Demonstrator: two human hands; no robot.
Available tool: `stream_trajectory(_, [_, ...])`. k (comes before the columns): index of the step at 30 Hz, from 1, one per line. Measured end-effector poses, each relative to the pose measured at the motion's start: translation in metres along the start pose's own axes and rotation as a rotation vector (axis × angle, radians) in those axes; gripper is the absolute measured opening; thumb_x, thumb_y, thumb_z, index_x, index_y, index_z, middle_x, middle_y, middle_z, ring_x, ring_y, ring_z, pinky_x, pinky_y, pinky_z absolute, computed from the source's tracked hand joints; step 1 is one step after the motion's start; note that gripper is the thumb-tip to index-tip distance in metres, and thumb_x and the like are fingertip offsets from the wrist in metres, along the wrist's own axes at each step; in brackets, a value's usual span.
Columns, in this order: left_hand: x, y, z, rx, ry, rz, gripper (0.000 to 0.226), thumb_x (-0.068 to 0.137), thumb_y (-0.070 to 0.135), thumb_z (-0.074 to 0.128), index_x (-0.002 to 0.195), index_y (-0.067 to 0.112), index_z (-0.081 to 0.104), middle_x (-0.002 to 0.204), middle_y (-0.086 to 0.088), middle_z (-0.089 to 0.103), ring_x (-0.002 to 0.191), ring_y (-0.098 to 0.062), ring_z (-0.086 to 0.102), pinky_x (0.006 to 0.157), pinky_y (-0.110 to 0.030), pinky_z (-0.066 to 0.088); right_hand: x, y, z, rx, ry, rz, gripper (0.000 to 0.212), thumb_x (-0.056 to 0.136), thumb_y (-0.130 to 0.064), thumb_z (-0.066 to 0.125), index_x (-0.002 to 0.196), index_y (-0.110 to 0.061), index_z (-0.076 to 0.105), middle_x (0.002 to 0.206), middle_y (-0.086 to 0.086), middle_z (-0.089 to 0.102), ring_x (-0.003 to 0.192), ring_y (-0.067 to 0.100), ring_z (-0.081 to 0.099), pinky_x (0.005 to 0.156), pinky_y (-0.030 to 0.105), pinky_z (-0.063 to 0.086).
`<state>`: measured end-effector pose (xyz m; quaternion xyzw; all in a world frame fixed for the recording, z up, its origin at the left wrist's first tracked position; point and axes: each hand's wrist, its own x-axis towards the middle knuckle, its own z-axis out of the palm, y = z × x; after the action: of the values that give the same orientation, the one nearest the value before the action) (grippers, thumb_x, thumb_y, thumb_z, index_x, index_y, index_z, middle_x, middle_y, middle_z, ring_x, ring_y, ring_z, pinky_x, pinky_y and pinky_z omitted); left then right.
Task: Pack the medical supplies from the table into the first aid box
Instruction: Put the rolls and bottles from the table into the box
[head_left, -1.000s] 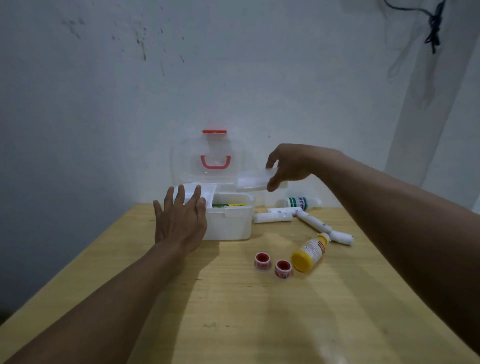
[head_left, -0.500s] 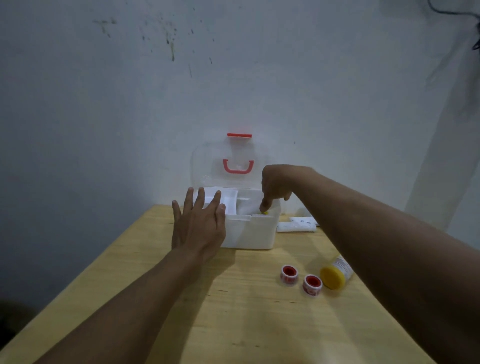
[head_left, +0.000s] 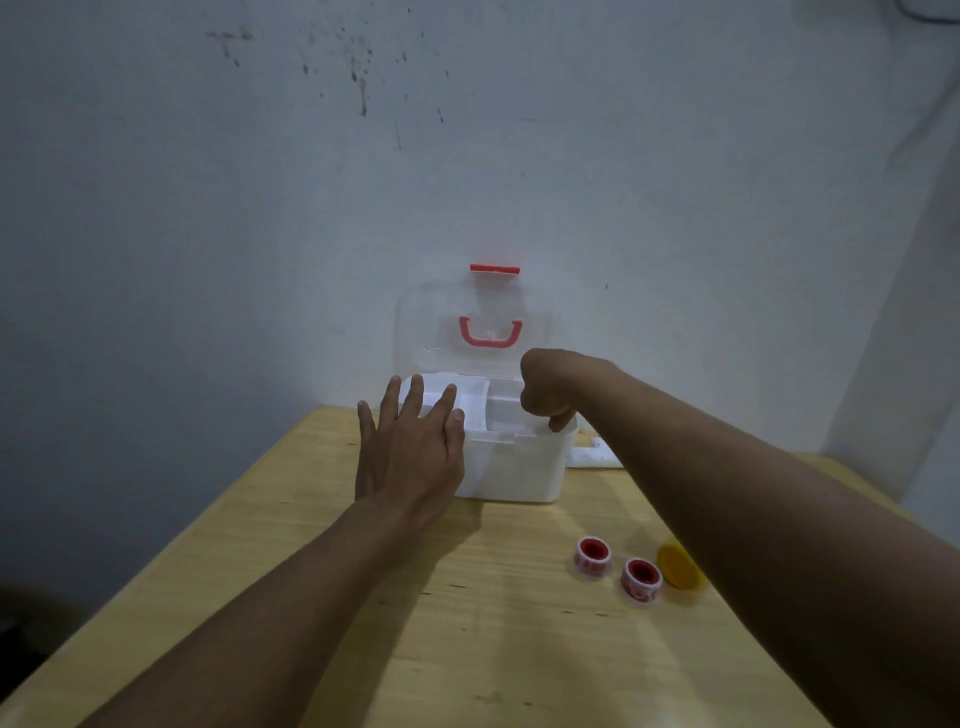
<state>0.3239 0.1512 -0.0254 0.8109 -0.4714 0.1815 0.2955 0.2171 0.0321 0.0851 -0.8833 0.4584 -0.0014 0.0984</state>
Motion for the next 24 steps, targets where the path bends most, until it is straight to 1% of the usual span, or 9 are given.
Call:
stream_trajectory(2, [0.000,0.000,0.000,-0.008,-0.006,-0.003,0.067,0.092,0.055,0.006,0.147,0.035,0.039,0.160,-0.002,0.026,0.150,-0.023,0.009,0.120,-0.055,0.002,0.002,-0.003,0.003,0.001,-0.008,0.003,0.040,0.089,0.000,0.066,0.126,-0.002,0.051,0.106,0.014,0.057,0.090,0.028,0.070,0.080,0.037,0.062])
stream_trajectory(5, [-0.001,0.000,0.000,-0.017,-0.008,-0.007,0.066,0.092,0.055,0.008,0.147,0.035,0.040,0.160,-0.002,0.026,0.150,-0.022,0.010,0.120,-0.055,0.002,0.000,-0.005,0.006,-0.043,-0.007,-0.006,0.043,0.088,-0.005,0.071,0.127,-0.002,0.053,0.118,0.014,0.061,0.103,0.028,0.067,0.092,0.037,0.057])
stream_trajectory(8, [-0.001,0.001,-0.001,-0.024,-0.006,-0.005,0.064,0.093,0.053,0.009,0.146,0.035,0.041,0.159,-0.002,0.028,0.150,-0.022,0.011,0.120,-0.055,0.004,-0.005,-0.007,0.006,-0.085,-0.009,0.008,0.041,0.091,-0.009,0.067,0.129,-0.001,0.054,0.126,0.014,0.060,0.112,0.028,0.063,0.098,0.037,0.052])
stream_trajectory(12, [-0.003,0.001,-0.002,-0.031,0.002,-0.007,0.065,0.093,0.053,0.010,0.145,0.034,0.043,0.159,-0.002,0.030,0.149,-0.023,0.014,0.120,-0.055,0.005,-0.012,-0.011,0.006,-0.012,-0.025,0.034,0.039,0.097,-0.009,0.056,0.135,0.000,0.052,0.132,0.014,0.056,0.121,0.027,0.058,0.104,0.036,0.047])
stream_trajectory(14, [-0.002,0.000,-0.001,-0.030,-0.005,-0.008,0.063,0.093,0.053,0.011,0.145,0.034,0.043,0.158,-0.002,0.030,0.149,-0.022,0.014,0.120,-0.055,0.005,-0.006,-0.010,0.008,0.023,-0.036,0.048,0.032,0.097,-0.007,0.055,0.129,0.000,0.055,0.122,0.015,0.060,0.115,0.027,0.062,0.101,0.036,0.050])
stream_trajectory(17, [-0.001,0.000,-0.001,-0.032,-0.002,-0.009,0.061,0.095,0.051,0.012,0.144,0.035,0.044,0.158,-0.002,0.032,0.149,-0.022,0.015,0.120,-0.055,0.005,0.001,-0.011,0.012,0.126,-0.033,0.099,0.005,0.096,-0.007,0.057,0.096,-0.002,0.057,0.090,0.012,0.061,0.094,0.023,0.066,0.093,0.034,0.055])
stream_trajectory(19, [-0.001,0.000,-0.001,-0.037,0.001,-0.011,0.061,0.094,0.051,0.013,0.143,0.035,0.045,0.157,-0.002,0.033,0.148,-0.022,0.016,0.120,-0.055,0.006,0.003,-0.008,0.012,0.110,-0.033,0.070,0.013,0.095,-0.007,0.056,0.082,-0.005,0.055,0.086,0.010,0.058,0.088,0.023,0.060,0.091,0.033,0.053])
stream_trajectory(22, [-0.002,0.000,-0.001,-0.033,0.000,-0.006,0.060,0.095,0.050,0.014,0.143,0.034,0.046,0.156,-0.003,0.035,0.148,-0.023,0.019,0.119,-0.055,0.008,-0.001,-0.006,0.012,0.129,-0.044,0.051,0.011,0.096,-0.006,0.053,0.088,-0.005,0.060,0.098,0.012,0.060,0.084,0.024,0.055,0.090,0.034,0.050])
stream_trajectory(24, [-0.002,0.000,0.000,-0.033,0.004,-0.005,0.059,0.095,0.049,0.014,0.142,0.034,0.047,0.155,-0.003,0.036,0.147,-0.023,0.019,0.119,-0.055,0.010,0.000,-0.005,0.014,0.118,-0.044,0.097,0.021,0.098,-0.006,0.047,0.079,-0.004,0.055,0.088,0.010,0.062,0.069,0.020,0.055,0.082,0.030,0.050])
